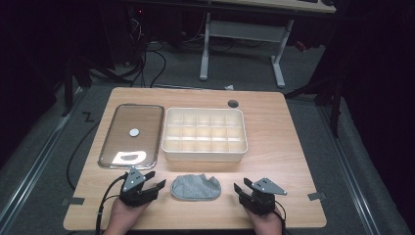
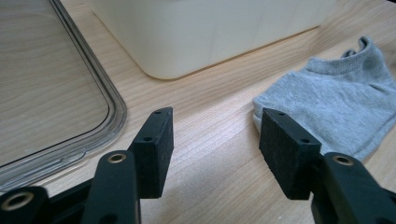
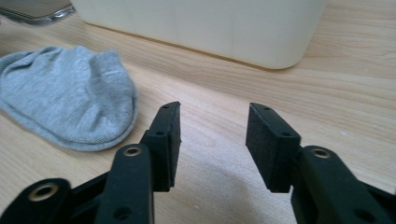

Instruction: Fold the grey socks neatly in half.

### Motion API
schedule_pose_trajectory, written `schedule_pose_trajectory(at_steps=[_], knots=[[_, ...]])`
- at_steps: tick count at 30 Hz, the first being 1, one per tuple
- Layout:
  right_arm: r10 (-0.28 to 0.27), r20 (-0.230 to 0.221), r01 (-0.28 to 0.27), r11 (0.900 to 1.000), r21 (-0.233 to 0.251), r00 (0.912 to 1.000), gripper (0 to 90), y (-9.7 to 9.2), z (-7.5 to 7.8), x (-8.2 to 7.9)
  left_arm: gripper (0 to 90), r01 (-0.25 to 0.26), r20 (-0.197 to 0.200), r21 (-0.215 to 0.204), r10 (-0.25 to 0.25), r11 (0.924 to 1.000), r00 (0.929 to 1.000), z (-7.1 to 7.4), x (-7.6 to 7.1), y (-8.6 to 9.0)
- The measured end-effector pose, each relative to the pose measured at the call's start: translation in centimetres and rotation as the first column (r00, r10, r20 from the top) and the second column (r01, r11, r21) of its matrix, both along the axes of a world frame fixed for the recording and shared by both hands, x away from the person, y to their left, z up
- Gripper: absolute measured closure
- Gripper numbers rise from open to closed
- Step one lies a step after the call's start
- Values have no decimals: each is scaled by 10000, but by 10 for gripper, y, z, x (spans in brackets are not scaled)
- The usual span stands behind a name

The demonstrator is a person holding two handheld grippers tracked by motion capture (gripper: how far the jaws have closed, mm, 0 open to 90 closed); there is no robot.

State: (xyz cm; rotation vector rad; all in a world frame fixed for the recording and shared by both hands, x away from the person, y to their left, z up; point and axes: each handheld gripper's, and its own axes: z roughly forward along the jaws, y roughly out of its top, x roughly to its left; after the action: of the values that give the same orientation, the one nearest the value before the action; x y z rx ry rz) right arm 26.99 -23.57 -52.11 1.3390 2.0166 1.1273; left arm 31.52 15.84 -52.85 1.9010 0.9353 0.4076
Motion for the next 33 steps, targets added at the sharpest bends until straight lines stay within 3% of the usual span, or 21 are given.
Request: schedule_pose_trajectory(at_steps=[9, 13, 16, 20, 25, 33], knots=[[270, -54, -270, 9996, 65, 9996, 548, 3, 0, -4, 450, 229, 237, -256, -222, 9994, 9995, 3, -5, -1], [329, -39, -329, 9994, 80, 9994, 551, 3, 0, -5, 450, 289, 253, -149, -285, 9995, 9993, 2, -6, -2], [296, -268, -288, 9991, 314, 9992, 551, 2, -1, -4, 444, 309, 261, -171, -305, 9994, 9992, 2, -7, -3], [249, -221, -239, 9987, 445, 9994, 550, 2, 0, -5, 434, 470, 276, -192, -465, 9987, 9985, 3, -9, -5], [423, -131, -416, 9979, 499, 9990, 538, 8, 2, -5, 422, 631, 447, 194, -640, 9978, 9969, 2, -12, -14], [894, -383, -874, 9948, 514, 9953, 539, 27, 2, -3, 458, 1319, 182, 413, -1327, 9904, 9910, 3, -17, -27]])
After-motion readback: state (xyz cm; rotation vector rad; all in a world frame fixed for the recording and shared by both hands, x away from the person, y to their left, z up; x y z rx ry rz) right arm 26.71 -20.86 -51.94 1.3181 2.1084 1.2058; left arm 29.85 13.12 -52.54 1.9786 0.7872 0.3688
